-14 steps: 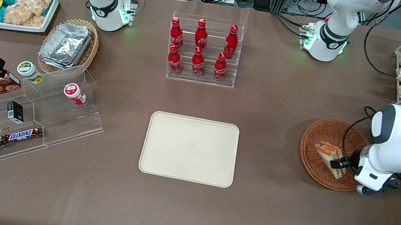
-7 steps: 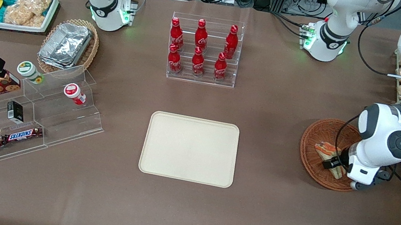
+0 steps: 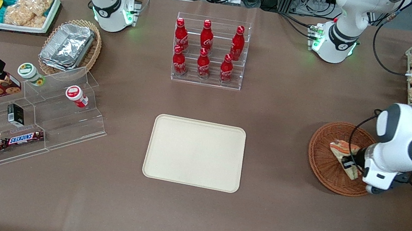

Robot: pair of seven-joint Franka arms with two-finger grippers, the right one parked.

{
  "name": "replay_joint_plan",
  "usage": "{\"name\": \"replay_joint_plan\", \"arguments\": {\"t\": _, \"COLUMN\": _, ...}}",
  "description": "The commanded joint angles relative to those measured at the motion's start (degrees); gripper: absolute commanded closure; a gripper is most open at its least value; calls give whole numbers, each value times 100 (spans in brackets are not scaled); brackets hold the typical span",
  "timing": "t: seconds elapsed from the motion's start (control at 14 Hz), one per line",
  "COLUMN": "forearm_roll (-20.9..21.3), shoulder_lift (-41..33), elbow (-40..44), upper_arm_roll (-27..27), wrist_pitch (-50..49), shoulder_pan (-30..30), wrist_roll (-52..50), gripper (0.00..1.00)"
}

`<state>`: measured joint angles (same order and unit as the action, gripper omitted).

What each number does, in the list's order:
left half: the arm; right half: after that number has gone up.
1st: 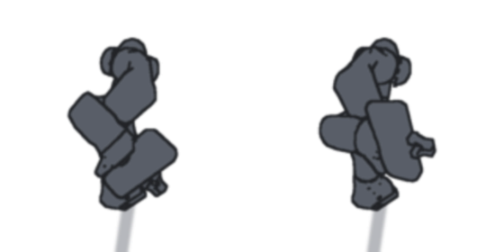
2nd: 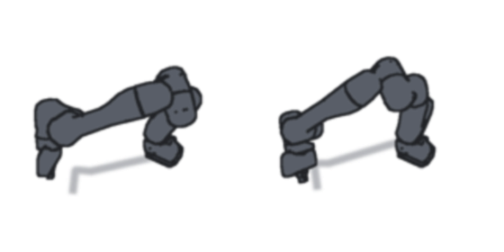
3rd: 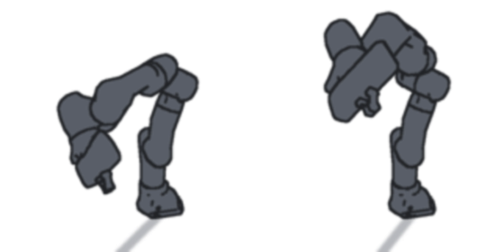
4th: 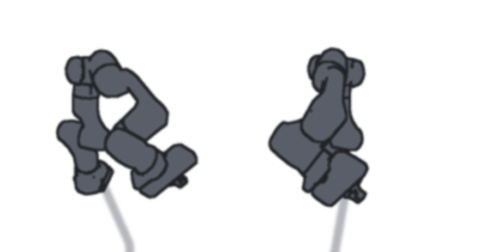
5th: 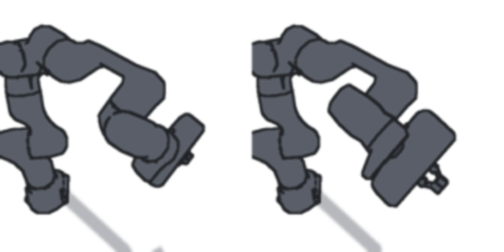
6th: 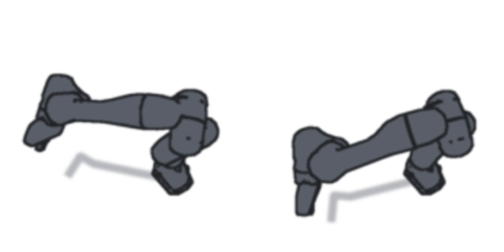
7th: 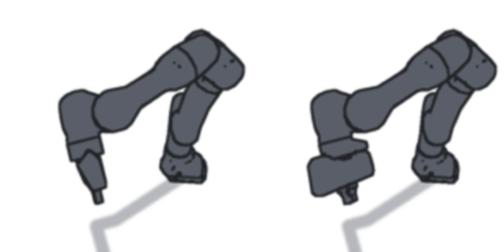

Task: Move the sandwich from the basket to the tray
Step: 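Close the left gripper on the wrapped sandwich and lift it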

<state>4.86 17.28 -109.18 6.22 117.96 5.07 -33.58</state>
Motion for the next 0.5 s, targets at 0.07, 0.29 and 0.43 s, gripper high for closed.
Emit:
{"name": "replay_joint_plan", "arguments": {"t": 0.07, "forearm_roll": -64, "shoulder_lift": -436, "elbow": 1325, "upper_arm_roll": 186, "wrist_pitch": -1430, "shoulder_pan": -15, "wrist_roll": 620, "gripper": 100}}
{"name": "replay_joint_plan", "arguments": {"t": 0.29, "forearm_roll": -555, "shoulder_lift": -261, "elbow": 2802, "upper_arm_roll": 177, "wrist_pitch": -2564, "shoulder_pan": -23, "wrist_roll": 1475, "gripper": 100}}
{"name": "replay_joint_plan", "arguments": {"t": 0.43, "forearm_roll": -618, "shoulder_lift": -164, "elbow": 3052, "upper_arm_roll": 212, "wrist_pitch": -2681, "shoulder_pan": -32, "wrist_roll": 1521, "gripper": 100}}
